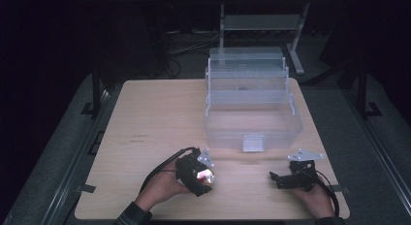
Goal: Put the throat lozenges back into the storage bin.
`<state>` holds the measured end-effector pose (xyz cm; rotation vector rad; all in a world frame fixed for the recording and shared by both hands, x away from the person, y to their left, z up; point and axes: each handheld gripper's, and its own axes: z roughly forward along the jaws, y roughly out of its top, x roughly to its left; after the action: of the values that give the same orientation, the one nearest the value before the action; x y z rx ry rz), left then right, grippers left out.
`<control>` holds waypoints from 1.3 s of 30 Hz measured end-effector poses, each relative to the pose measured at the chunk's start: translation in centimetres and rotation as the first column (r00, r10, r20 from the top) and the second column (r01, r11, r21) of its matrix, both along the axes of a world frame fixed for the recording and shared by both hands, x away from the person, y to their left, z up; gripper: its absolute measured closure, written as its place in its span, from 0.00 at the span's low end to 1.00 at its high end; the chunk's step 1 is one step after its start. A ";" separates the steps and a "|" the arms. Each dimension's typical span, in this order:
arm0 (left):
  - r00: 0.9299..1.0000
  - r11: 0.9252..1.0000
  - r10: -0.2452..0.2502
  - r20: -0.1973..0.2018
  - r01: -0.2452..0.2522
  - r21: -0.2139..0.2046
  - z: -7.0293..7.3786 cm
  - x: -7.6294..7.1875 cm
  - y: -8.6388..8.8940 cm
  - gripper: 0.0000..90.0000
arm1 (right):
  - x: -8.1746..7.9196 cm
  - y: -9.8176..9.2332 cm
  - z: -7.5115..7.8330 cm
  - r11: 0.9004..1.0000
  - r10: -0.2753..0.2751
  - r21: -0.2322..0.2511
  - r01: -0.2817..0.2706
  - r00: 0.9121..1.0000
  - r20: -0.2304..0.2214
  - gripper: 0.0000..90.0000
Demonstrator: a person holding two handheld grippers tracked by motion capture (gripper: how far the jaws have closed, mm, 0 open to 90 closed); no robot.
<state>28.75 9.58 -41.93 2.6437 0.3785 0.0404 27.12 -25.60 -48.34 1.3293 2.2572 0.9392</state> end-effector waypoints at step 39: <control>1.000 1.000 0.005 0.005 -0.005 -0.027 3.1 1.6 -0.3 0.22 | 0.0 0.0 0.0 1.000 0.000 0.000 0.000 1.000 0.000 0.00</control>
<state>30.39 9.28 -38.84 2.6150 0.3818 0.0435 27.12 -25.60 -48.34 1.3298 2.2571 0.9390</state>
